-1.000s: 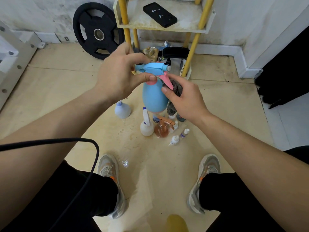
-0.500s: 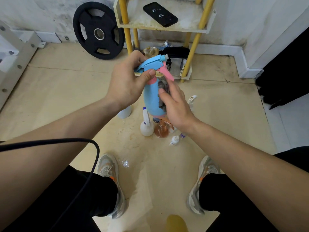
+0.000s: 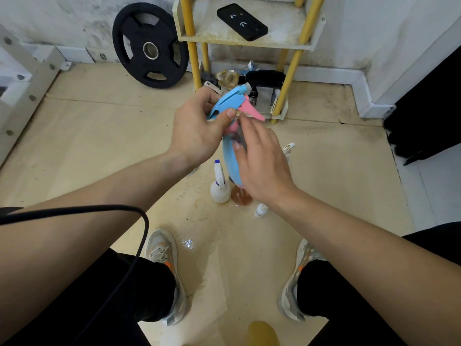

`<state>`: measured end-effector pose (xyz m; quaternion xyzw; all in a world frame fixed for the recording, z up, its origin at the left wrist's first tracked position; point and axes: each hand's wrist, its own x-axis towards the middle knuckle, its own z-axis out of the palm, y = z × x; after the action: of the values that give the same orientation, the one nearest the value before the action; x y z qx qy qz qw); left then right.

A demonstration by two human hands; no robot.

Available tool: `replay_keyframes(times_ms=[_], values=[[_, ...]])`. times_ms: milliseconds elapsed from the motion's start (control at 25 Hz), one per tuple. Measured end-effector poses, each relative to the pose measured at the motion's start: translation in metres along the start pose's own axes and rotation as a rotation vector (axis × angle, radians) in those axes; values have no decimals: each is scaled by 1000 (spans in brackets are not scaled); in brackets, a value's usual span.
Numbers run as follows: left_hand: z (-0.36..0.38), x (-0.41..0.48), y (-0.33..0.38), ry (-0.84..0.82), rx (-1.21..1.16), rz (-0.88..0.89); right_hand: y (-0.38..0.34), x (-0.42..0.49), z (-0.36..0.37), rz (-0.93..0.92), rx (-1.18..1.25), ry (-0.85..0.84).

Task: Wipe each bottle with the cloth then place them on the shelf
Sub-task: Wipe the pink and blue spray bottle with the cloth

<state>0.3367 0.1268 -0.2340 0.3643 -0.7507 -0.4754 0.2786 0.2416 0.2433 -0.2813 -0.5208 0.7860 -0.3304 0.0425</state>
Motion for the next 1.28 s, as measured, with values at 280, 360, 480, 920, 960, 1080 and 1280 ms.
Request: replay_keyframes(times_ms=[280, 360, 480, 920, 960, 1080, 1280], values=[[-1, 5, 2, 79, -200, -288, 5, -1, -1, -250, -353, 108], [3, 2, 4, 27, -155, -241, 4, 7, -11, -77, -171, 7], [4, 1, 3, 32, -91, -205, 17, 21, -22, 165, 101, -190], [-9, 19, -15, 242, -120, -255, 32, 16, -20, 624, 612, -15], [-10, 19, -17, 245, -52, -197, 31, 16, -19, 646, 654, 10], [-8, 15, -27, 226, 147, 5, 26, 15, -17, 692, 750, 26], [0, 13, -28, 51, 239, 7, 23, 17, -17, 780, 776, 59]])
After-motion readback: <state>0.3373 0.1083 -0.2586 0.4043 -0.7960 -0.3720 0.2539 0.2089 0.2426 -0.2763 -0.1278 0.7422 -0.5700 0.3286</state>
